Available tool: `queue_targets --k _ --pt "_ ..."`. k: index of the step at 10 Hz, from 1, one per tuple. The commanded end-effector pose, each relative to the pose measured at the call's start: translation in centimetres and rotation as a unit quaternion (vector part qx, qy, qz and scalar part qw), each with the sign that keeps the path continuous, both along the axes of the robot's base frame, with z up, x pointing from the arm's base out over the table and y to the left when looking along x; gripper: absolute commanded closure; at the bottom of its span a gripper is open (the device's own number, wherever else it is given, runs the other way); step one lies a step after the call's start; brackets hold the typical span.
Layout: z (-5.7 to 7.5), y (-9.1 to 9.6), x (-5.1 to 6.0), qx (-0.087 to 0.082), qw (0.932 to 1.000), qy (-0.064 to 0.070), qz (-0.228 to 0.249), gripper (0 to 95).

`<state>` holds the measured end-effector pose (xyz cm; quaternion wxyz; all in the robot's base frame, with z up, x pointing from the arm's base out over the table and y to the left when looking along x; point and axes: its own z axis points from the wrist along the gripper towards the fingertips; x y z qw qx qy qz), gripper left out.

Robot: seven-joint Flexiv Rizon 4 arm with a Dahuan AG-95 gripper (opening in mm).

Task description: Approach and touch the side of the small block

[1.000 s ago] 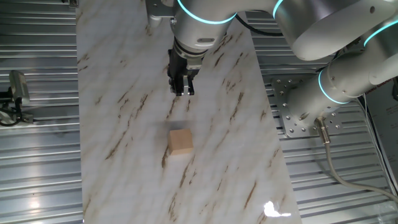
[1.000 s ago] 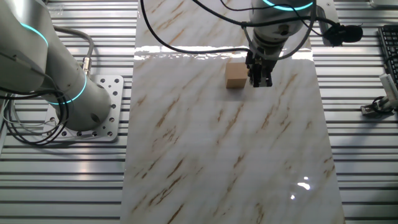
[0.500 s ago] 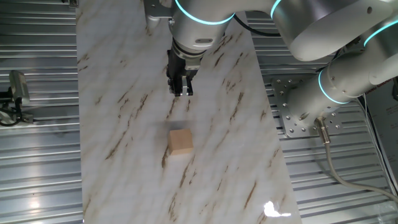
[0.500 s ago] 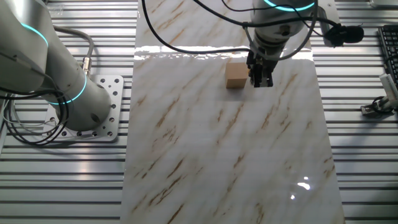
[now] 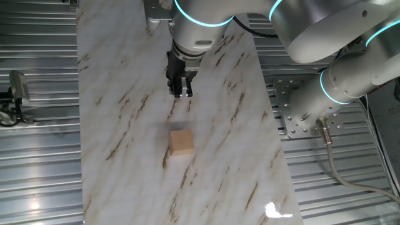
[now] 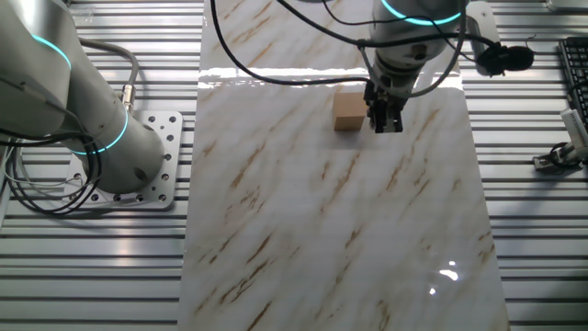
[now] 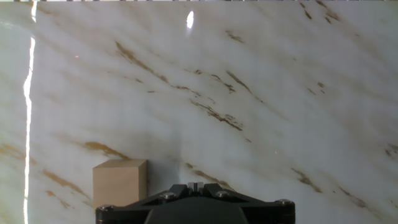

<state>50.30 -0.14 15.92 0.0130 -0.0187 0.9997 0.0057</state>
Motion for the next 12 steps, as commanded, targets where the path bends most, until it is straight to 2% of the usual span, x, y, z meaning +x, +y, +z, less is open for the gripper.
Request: queue_targets --k 1,7,10,11,12 --pt "-0.7 -0.1 0.0 -0.001 1.0 -0.003 0.001 95.0" --pt "-3.0 0.2 0.1 -0.003 0.9999 -0.014 -0.001 95.0" --pt "-4.4 0.3 0.0 -0.004 0.9995 -0.031 -0.001 95.0" --pt "-4.7 0.3 0.0 -0.005 0.9995 -0.032 -0.001 95.0" --pt "-5.2 0.4 -0.1 -0.005 0.9992 -0.041 -0.002 95.0"
